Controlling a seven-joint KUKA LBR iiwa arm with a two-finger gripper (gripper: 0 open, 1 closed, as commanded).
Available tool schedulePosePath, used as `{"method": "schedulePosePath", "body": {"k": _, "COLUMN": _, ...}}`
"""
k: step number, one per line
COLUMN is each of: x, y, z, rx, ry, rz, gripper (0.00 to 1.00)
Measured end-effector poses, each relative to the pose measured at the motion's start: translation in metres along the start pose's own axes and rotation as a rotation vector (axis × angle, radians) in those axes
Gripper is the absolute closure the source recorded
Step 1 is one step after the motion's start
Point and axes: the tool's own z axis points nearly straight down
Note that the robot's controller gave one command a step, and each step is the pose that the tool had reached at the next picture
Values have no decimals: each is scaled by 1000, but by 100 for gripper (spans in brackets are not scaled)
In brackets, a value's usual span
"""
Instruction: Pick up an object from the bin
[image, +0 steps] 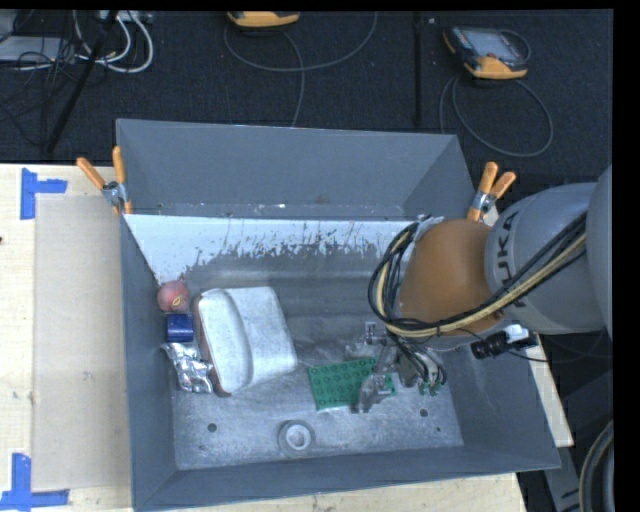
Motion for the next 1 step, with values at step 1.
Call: {"method": "schedulePosePath", "body": {"k": 1, "x": 3, "y": -11, "z": -132, "rx": 2, "ry": 3, "rz": -24, "gripper": 100}}
